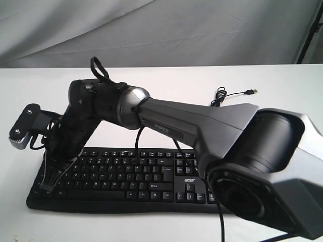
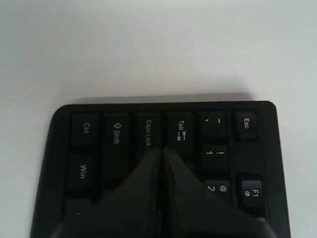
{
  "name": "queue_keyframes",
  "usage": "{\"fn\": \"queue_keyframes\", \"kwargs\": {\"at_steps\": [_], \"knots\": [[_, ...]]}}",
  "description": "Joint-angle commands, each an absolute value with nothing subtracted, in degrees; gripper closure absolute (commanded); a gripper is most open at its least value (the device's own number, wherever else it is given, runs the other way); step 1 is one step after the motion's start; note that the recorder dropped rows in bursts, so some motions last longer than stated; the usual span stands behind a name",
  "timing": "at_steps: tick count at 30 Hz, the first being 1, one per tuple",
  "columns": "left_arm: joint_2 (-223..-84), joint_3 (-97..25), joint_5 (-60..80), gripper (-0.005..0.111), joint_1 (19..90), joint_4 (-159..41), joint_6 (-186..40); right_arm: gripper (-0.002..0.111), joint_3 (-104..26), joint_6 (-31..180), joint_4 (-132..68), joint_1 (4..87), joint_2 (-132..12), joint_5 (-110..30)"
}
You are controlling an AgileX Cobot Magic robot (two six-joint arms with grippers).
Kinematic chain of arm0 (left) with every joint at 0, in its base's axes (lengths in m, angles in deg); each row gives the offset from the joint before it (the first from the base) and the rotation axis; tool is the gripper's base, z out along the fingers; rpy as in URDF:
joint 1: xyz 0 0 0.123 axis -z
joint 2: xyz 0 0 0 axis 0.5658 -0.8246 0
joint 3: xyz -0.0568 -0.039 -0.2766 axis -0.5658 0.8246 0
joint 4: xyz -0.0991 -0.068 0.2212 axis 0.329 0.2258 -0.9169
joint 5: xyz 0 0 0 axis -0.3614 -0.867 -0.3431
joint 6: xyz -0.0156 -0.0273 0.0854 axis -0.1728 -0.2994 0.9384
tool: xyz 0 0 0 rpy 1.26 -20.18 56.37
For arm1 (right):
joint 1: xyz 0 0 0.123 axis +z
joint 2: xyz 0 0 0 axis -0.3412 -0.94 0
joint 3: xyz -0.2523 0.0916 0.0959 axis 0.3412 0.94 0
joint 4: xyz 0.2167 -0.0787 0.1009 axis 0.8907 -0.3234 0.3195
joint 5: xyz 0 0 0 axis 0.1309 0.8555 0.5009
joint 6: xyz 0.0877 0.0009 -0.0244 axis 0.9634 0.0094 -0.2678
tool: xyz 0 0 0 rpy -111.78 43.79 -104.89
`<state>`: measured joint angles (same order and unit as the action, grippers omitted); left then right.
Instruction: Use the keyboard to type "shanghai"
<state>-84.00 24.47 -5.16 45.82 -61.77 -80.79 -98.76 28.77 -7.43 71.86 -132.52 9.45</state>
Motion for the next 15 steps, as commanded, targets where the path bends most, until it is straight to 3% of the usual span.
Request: {"fn": "queue_keyframes", "kwargs": {"at_steps": [1, 15], "knots": [[-83.8, 24.7, -4.9, 0.107, 46.1, -61.8, -80.9, 0.108, -99.7, 29.7, -8.4, 72.1, -132.6, 10.6], [-83.8, 24.7, -4.9, 0.107, 46.1, -61.8, -80.9, 0.108, -99.9, 30.3, -8.4, 72.2, -133.7, 10.9]]}}
